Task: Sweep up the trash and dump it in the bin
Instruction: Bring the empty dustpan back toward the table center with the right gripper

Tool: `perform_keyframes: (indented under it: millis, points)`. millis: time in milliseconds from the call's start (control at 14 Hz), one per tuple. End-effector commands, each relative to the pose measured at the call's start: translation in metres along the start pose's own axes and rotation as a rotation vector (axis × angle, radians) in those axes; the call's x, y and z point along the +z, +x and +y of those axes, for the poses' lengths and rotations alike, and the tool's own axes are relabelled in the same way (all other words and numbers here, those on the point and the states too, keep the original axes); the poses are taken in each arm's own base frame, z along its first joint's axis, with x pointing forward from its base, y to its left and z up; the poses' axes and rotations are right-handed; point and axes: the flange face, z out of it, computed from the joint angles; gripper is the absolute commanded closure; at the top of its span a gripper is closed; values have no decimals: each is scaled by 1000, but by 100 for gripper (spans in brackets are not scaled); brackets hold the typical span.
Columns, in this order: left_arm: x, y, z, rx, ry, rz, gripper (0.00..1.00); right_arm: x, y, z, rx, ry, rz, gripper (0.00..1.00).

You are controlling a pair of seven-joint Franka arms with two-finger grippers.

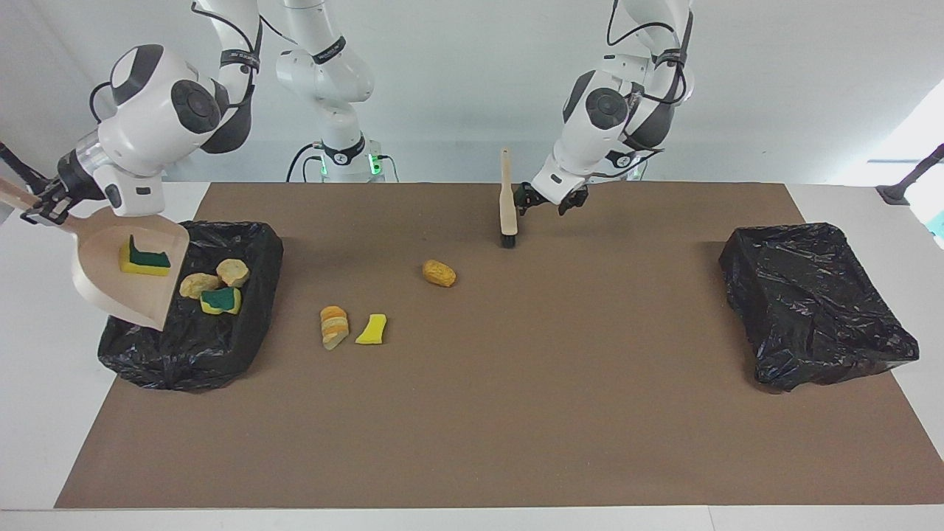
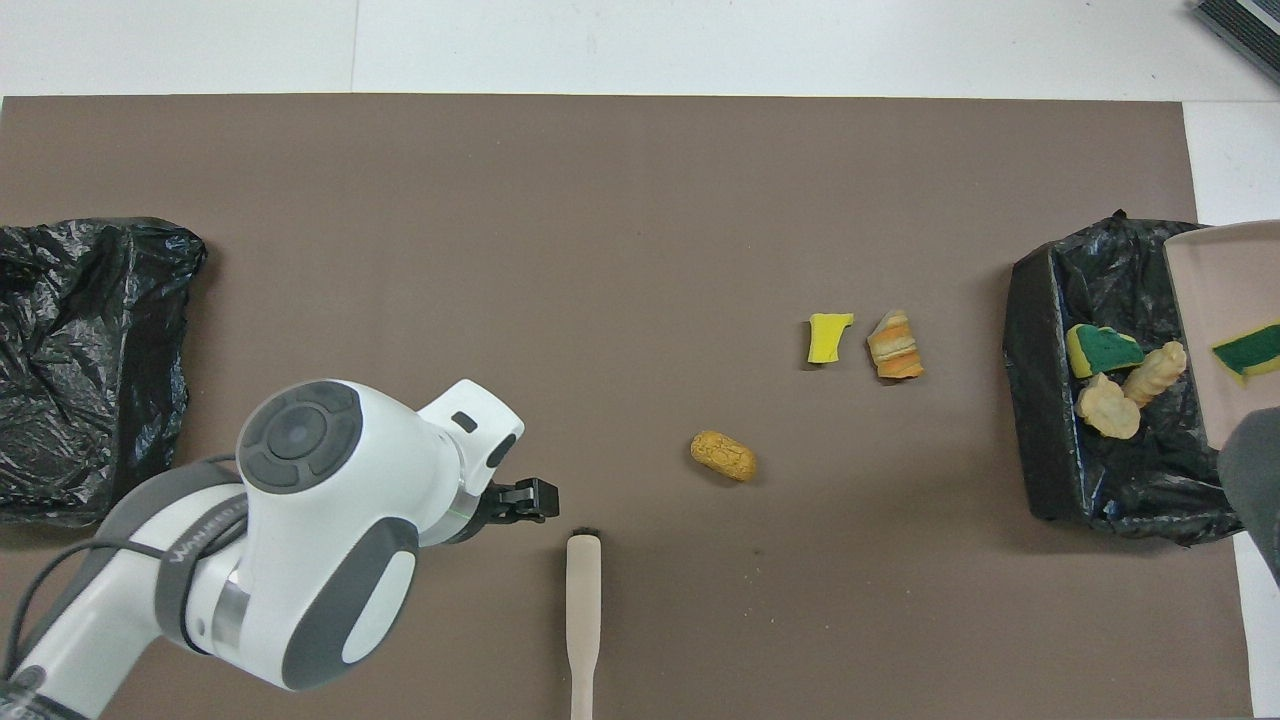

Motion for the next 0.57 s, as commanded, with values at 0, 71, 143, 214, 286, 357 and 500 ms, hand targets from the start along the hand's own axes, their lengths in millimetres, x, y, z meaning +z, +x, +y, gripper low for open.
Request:
perform_keyframes:
  millis: [0,71,143,214,286,357,500]
  points:
    - [-54,19,-8,-4,41,33,0,-6,-7,-16,-15,-33,-100,100]
    - [-70,25,-16,-11,53,55,0,-20,-7,-10,-37,-71,-146,100]
    - [-86,28,-20,5,67,76,0,-29,-16,-9,-34,-94,-175,100]
    - [-99,31,-26,16,73,87,0,-35,-26,-8,-35,-101,-202,100]
    - [-106,34,-32,24,71,92,0,-42,-30,-7,-34,-113,-214,100]
    - [-110,38,-40,31,69,95,0,-44,-31,-7,-32,-115,-215,100]
    - [-117,44,-60,42,66,98,0,-43,-31,-9,-27,-111,-210,100]
